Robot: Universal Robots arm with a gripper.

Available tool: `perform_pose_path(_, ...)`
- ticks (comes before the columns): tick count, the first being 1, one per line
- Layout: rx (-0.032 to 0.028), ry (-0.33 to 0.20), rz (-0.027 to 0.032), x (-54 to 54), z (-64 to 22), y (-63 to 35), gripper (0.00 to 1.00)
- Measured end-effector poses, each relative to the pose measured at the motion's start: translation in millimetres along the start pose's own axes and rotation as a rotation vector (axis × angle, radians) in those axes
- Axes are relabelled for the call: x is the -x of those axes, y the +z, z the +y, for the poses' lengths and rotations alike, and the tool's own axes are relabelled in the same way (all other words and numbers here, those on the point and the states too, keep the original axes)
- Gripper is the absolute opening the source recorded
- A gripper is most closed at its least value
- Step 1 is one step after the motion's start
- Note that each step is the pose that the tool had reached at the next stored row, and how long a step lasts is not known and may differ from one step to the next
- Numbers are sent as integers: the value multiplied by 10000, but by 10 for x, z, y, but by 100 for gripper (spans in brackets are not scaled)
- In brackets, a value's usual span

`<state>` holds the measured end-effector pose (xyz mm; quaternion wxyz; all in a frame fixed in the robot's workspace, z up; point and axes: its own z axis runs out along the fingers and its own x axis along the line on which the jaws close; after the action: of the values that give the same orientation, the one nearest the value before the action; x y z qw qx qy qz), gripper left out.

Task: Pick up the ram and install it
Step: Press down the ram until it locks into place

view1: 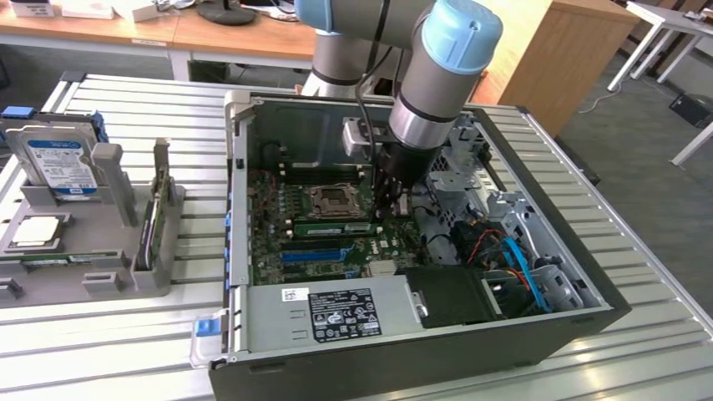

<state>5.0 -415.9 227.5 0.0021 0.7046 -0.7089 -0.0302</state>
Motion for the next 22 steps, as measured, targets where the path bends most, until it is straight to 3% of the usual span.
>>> perform_pose_path(22, 0, 0, 0, -6, -2, 36, 11)
